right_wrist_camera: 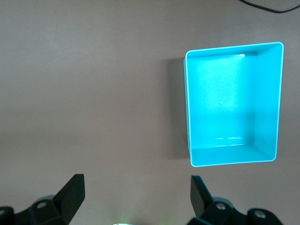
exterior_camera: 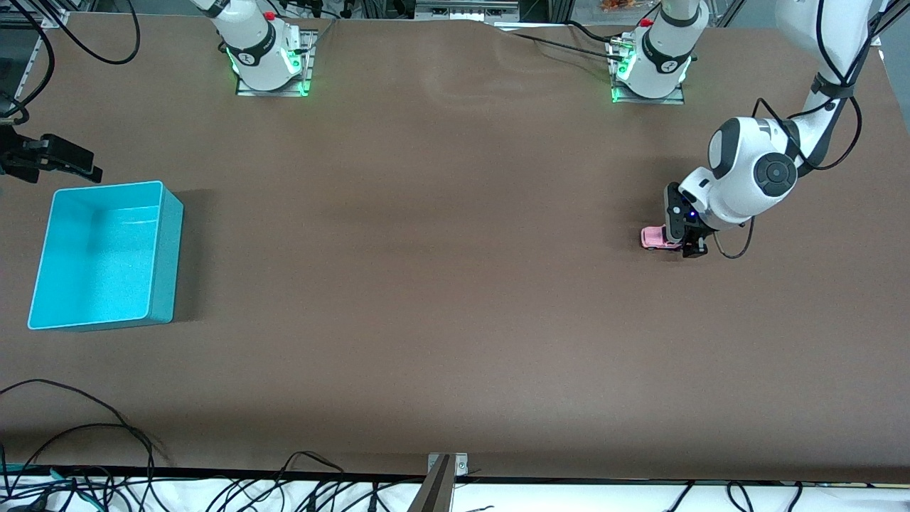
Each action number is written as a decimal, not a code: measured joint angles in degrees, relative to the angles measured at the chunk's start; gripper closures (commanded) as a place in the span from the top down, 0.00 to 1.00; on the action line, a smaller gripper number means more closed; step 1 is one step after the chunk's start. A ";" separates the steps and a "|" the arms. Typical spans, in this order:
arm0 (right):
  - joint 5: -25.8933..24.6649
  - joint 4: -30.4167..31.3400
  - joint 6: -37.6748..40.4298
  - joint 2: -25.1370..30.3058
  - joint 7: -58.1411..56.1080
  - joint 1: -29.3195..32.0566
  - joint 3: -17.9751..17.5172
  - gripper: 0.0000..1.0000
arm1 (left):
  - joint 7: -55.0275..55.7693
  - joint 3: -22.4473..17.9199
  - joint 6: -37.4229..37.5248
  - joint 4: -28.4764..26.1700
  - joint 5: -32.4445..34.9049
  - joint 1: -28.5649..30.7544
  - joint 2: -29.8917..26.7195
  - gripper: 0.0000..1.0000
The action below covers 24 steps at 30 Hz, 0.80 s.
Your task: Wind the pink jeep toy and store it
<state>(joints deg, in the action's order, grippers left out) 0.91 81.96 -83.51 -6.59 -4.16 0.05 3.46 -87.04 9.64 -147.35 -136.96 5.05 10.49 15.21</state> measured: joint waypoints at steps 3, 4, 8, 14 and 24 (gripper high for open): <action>0.00 0.00 0.47 0.16 -0.18 0.00 0.05 1.00 | -0.02 0.00 -0.23 0.00 0.00 0.00 0.00 0.00; 0.00 0.00 0.54 0.19 -0.18 0.00 0.05 1.00 | -0.02 0.00 -0.31 0.00 0.00 0.00 0.00 0.00; 0.00 0.00 0.64 0.23 -0.19 0.00 0.05 1.00 | -0.06 0.00 -0.49 0.01 0.00 0.00 -0.12 0.00; 0.12 0.00 0.64 0.23 -0.16 -0.23 -0.38 1.00 | -0.06 0.00 -1.20 0.22 0.00 0.07 -0.11 0.00; 0.15 0.00 0.69 0.22 0.67 -0.96 -1.02 1.00 | 2.25 0.05 -1.33 1.59 0.00 0.04 -0.12 0.00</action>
<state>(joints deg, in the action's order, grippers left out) 1.05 81.96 -82.83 -6.36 -3.49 -0.91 2.44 -84.80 9.69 -148.68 -135.38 5.06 10.53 15.09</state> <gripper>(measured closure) 0.000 0.515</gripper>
